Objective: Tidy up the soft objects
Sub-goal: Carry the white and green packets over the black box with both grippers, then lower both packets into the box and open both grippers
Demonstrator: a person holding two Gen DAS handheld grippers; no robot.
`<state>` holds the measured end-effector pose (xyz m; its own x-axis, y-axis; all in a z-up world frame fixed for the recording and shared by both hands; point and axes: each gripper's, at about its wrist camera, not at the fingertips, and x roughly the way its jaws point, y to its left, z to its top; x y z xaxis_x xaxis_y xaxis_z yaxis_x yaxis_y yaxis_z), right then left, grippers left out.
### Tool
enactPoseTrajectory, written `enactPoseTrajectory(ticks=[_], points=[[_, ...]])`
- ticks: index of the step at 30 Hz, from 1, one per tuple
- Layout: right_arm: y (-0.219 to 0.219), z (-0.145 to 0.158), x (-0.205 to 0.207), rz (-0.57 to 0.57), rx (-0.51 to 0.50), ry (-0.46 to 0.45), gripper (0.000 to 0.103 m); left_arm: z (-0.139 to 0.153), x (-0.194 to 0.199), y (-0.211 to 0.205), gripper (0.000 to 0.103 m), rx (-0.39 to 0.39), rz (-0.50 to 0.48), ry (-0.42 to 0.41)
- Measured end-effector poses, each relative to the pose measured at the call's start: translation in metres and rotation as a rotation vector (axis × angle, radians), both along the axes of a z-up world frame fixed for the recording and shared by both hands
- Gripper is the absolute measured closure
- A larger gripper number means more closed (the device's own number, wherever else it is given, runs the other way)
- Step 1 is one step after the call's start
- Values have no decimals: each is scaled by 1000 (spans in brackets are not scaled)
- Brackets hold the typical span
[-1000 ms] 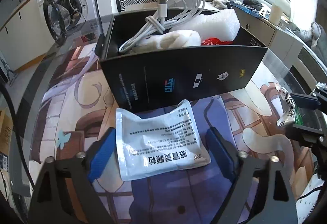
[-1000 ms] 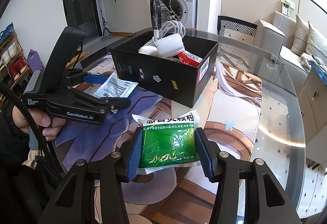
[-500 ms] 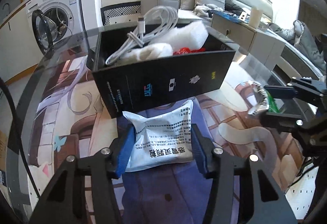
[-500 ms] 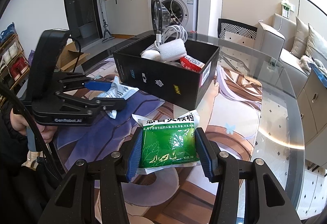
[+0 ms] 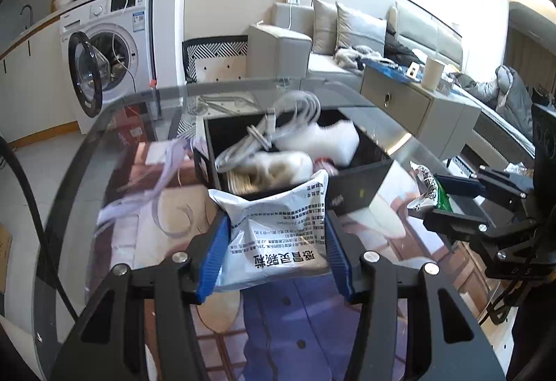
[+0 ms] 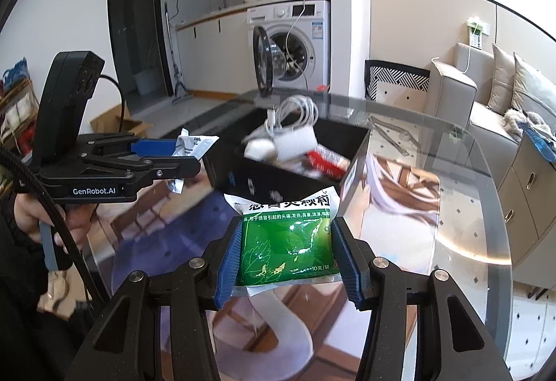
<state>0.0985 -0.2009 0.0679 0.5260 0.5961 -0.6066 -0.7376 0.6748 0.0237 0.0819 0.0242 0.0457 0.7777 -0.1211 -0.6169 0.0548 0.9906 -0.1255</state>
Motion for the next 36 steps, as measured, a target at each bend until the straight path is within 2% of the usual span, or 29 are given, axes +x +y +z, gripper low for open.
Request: enactPoseTrajectory(ticks=[7,17,26,36], points=[[16,17,18,-18,47,-27,52,11,19,7,50,-16,17,-34],[36,26,55,-47,119,-5,52,12,54,7,50,-23,37,-54],[53,17,92,-81,154,50,52,2,72,8,50,-31,45,-50],[69,-8,113,-78,106,95,52,-8,84,-1,50,15,34,-39]])
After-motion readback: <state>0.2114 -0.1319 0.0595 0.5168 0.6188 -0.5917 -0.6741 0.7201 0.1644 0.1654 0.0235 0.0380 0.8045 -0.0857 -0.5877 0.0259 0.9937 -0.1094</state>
